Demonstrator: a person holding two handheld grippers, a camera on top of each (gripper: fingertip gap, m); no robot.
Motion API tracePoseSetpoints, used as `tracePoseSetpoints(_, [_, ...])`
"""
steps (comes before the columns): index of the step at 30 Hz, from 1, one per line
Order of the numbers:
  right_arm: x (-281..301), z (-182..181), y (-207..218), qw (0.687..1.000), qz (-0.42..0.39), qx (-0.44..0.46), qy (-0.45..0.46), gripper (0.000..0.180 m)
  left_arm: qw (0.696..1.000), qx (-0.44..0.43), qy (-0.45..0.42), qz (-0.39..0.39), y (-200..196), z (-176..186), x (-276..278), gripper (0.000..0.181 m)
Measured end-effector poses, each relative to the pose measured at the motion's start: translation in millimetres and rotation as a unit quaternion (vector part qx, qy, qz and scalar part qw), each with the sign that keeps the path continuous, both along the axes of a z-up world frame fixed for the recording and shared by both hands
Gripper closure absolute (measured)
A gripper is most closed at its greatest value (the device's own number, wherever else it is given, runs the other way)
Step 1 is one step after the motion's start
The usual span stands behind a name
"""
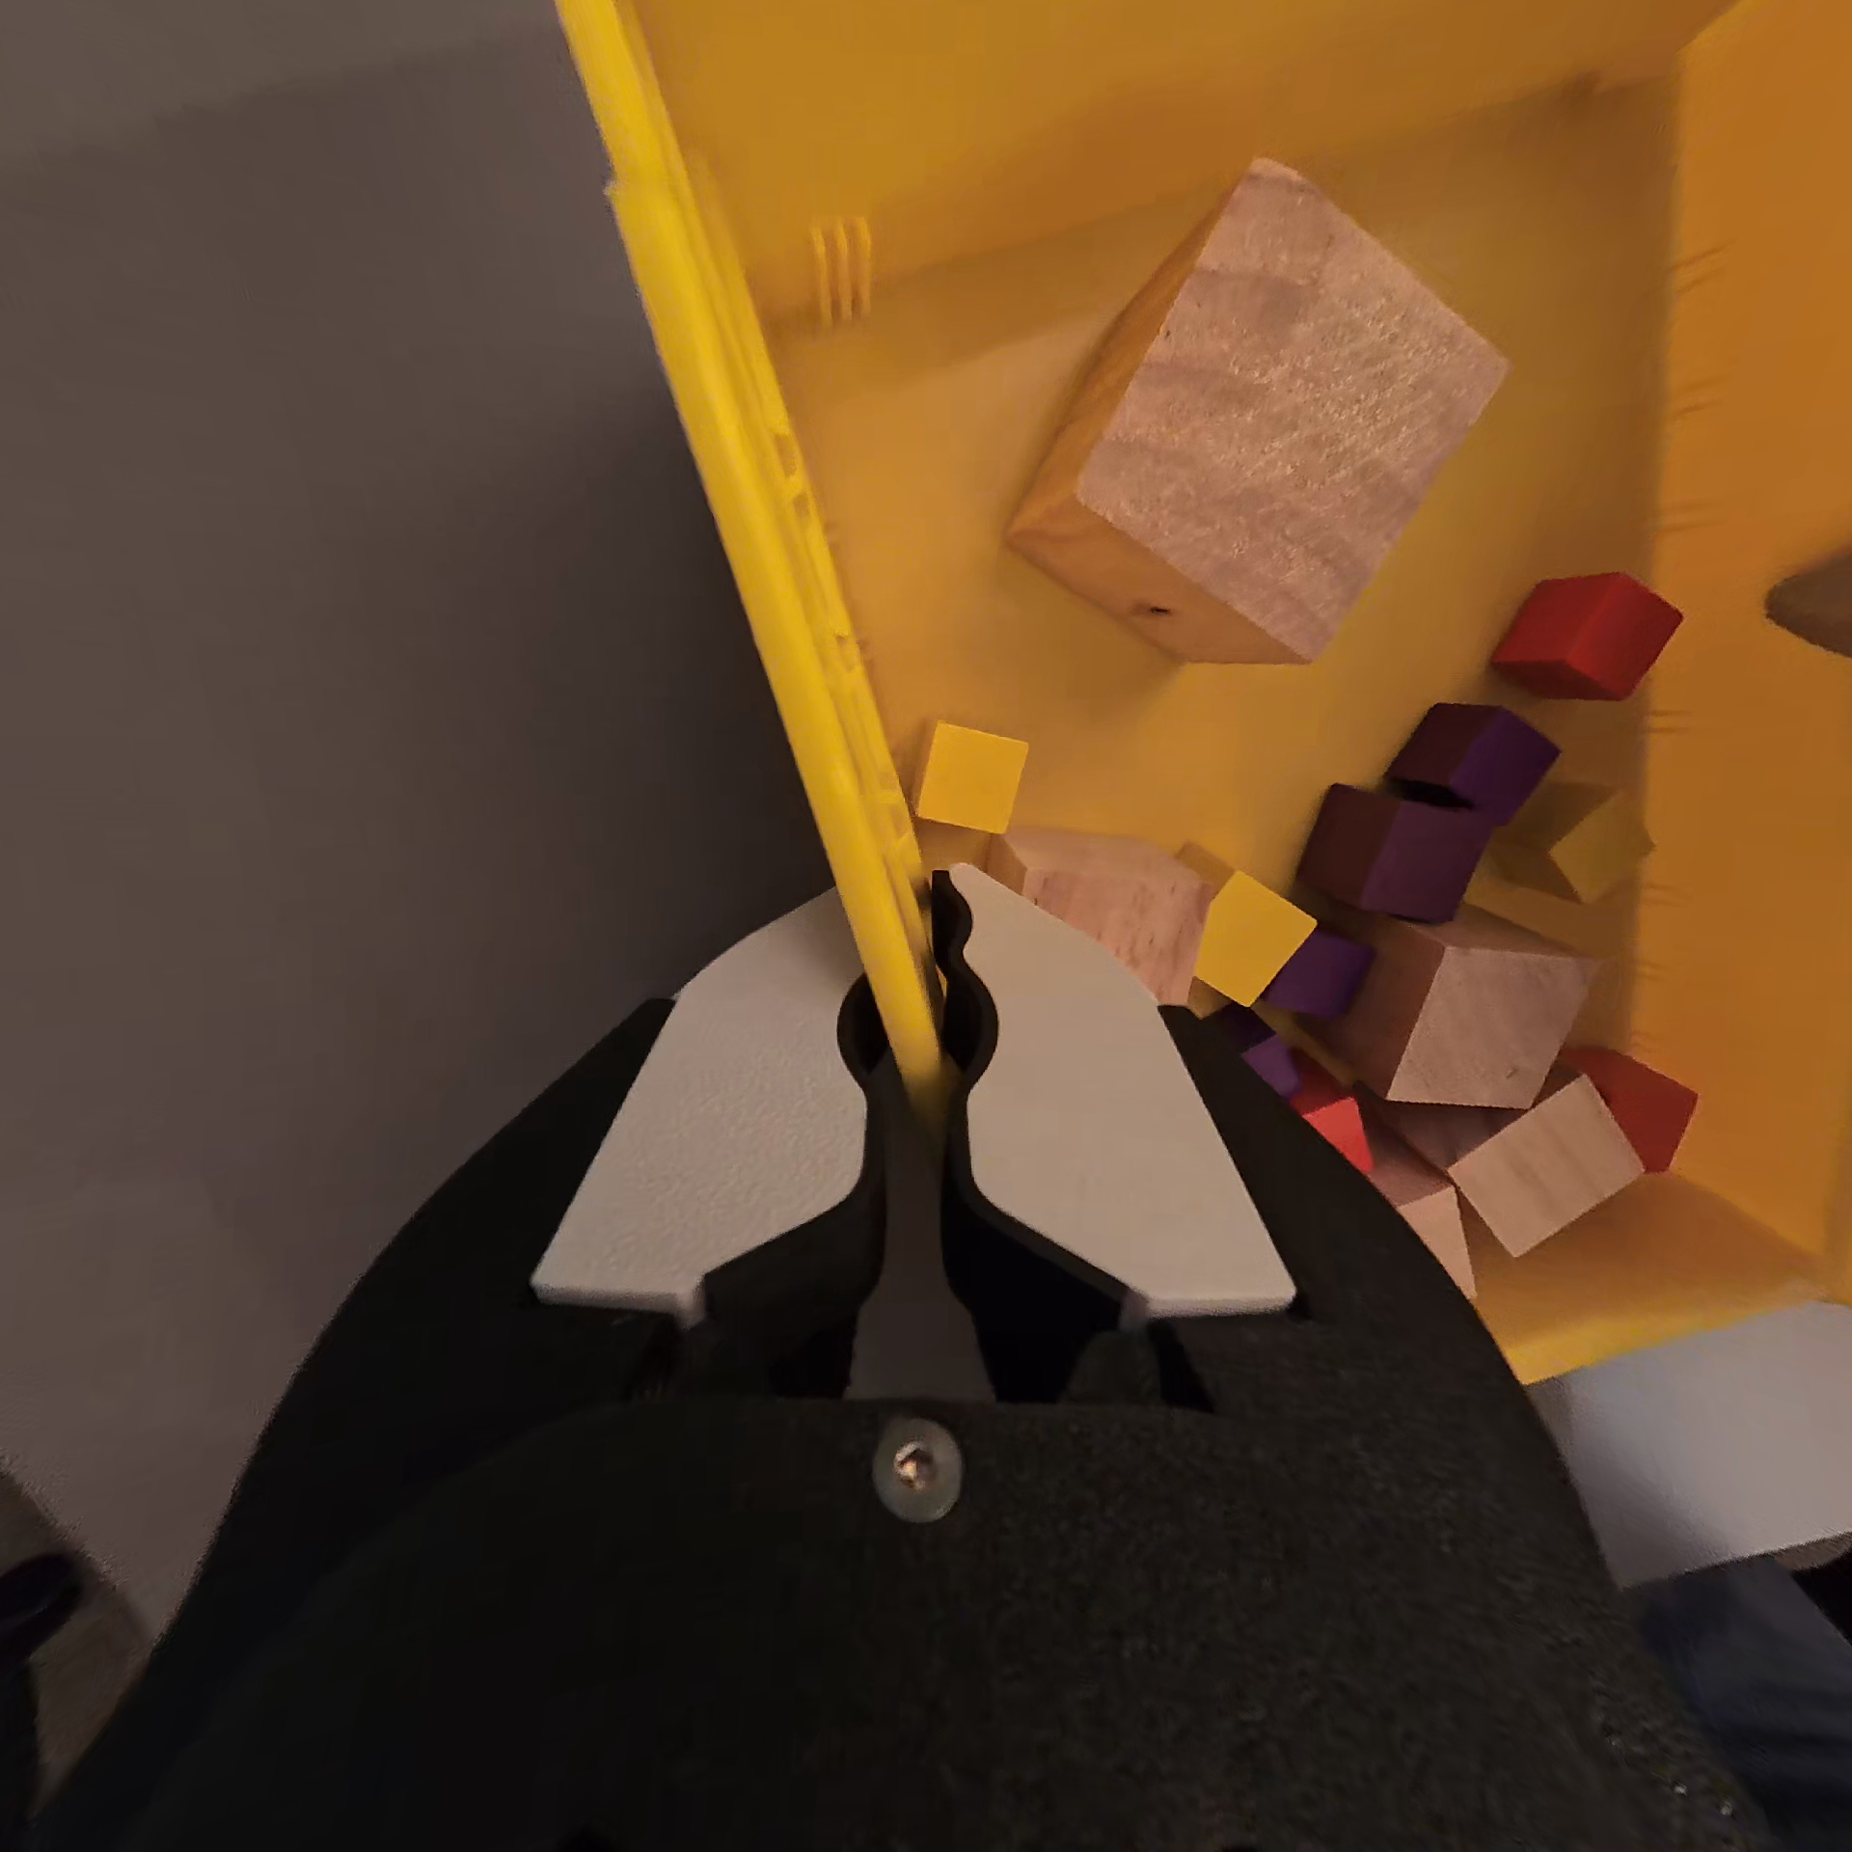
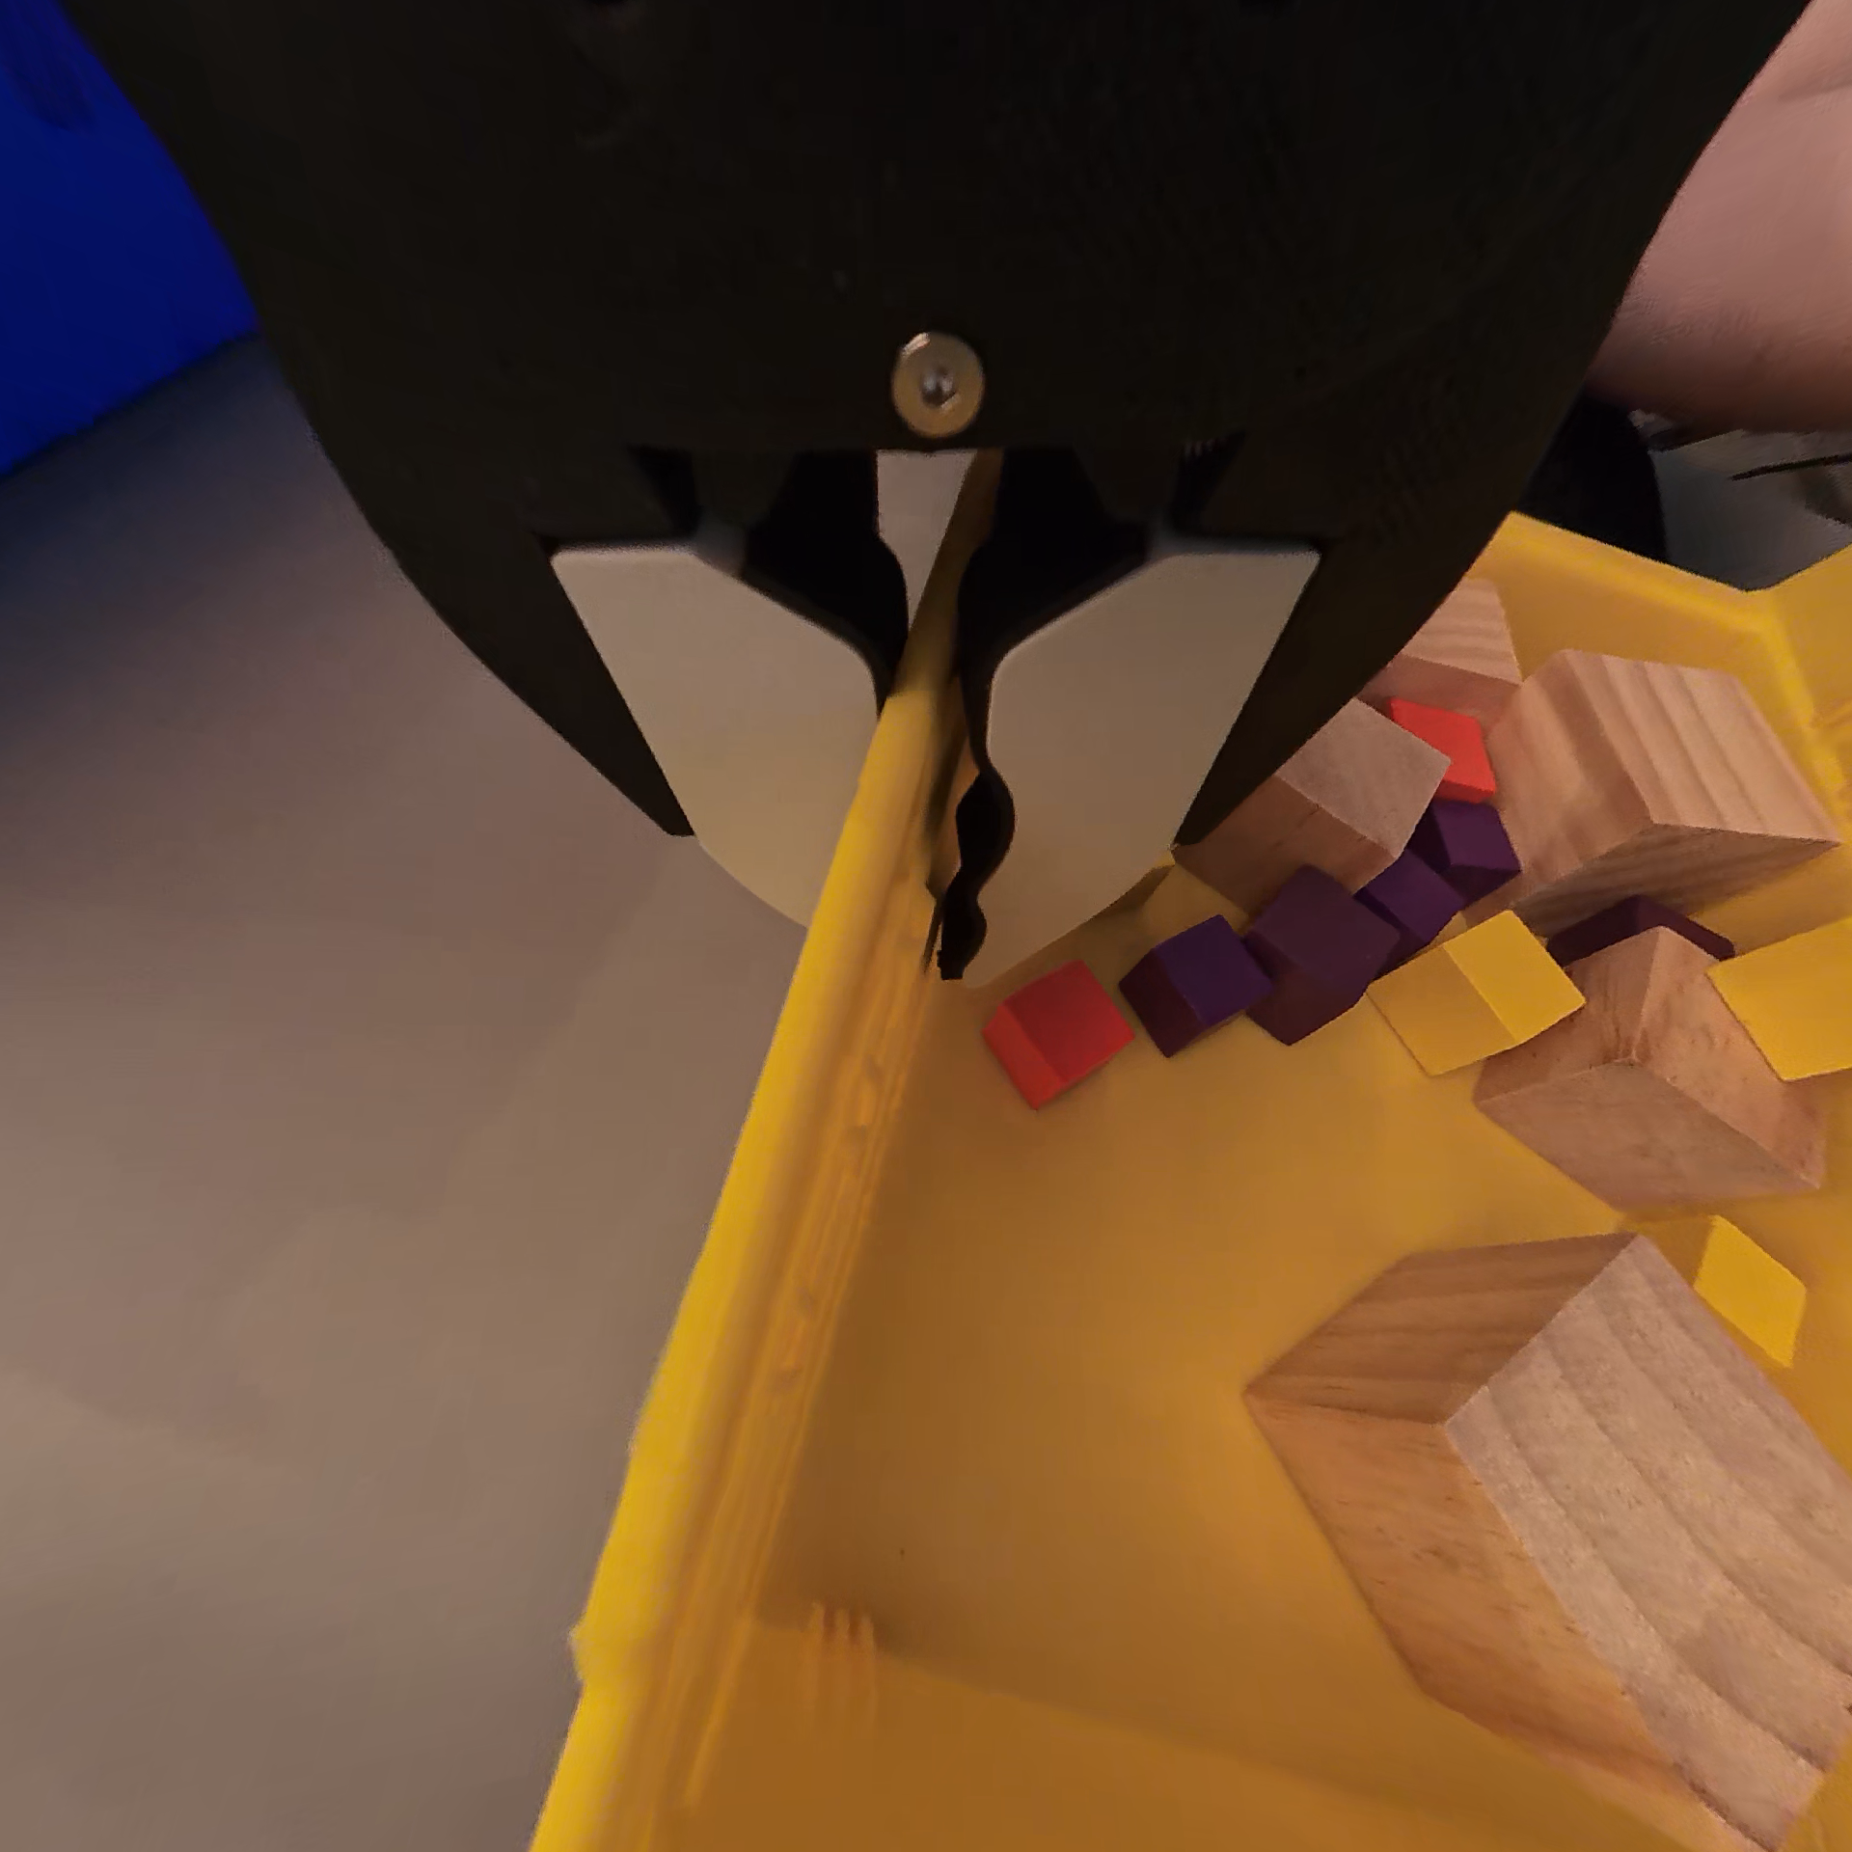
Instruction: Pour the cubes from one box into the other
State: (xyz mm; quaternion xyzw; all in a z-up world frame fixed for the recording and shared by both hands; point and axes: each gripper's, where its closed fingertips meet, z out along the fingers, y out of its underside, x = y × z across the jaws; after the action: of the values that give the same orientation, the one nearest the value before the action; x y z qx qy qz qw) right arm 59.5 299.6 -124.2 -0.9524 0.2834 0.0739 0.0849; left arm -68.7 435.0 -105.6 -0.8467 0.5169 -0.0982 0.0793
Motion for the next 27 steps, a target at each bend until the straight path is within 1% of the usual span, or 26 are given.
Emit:
tracePoseSetpoints(3, [3,3,-13,1.000,-0.001,-0.006,0.004,0.175,0.998,0.024,0.056,-0.034,-11,1,1,0.174])
tracePoseSetpoints(7, [10,16,-36,1.000,-0.008,-0.001,0.016,0.175,0.997,0.029,0.066,-0.041,-33,19,11,0.174])
tracePoseSetpoints(10, [22,39,-55,1.000,-0.014,0.010,0.018,0.175,0.995,0.048,0.073,-0.049,-52,47,25,0.174])
tracePoseSetpoints(13, [45,78,-81,0.999,-0.026,0.024,0.009,0.175,0.994,0.065,0.067,-0.065,-76,90,52,0.174])
tracePoseSetpoints(17, [92,143,-131,0.998,-0.054,0.043,-0.012,0.175,0.992,0.074,0.042,-0.096,-122,154,109,0.174])
tracePoseSetpoints(20, [140,180,-176,0.994,-0.087,0.054,-0.035,0.175,0.987,0.088,0.022,-0.133,-159,189,169,0.173])
tracePoseSetpoints(23, [191,196,-223,0.987,-0.132,0.069,-0.056,0.175,0.981,0.090,-0.013,-0.171,-197,202,232,0.174])
tracePoseSetpoints(27, [254,204,-277,0.974,-0.177,0.077,-0.122,0.175,0.972,0.088,-0.065,-0.208,-242,197,306,0.174])
